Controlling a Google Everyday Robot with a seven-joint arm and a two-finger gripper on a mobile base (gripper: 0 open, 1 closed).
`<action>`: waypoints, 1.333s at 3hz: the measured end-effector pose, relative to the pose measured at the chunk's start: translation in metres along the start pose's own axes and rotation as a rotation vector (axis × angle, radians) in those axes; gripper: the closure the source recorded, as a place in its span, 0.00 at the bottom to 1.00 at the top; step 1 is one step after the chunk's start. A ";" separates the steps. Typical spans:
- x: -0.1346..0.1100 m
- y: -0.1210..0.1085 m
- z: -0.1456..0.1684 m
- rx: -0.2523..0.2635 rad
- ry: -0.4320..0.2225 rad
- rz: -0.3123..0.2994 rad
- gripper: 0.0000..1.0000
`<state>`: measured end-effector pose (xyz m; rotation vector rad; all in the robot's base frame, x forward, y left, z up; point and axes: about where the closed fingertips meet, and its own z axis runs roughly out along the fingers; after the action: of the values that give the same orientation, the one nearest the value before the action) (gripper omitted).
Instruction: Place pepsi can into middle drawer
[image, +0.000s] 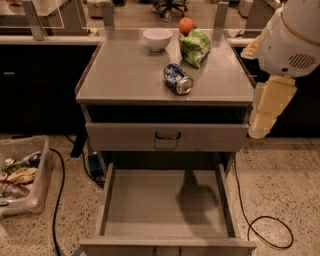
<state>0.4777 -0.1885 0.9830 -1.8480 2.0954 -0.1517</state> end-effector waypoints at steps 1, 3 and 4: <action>-0.027 -0.036 0.032 0.002 -0.001 -0.028 0.00; -0.027 -0.032 0.033 0.016 -0.001 -0.006 0.00; -0.038 -0.058 0.045 0.064 -0.004 0.019 0.00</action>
Offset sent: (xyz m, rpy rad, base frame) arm 0.0351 0.0183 -0.0091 -0.0095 -0.0089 0.0157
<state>0.5508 -0.1538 0.9652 -1.7897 2.0801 -0.2074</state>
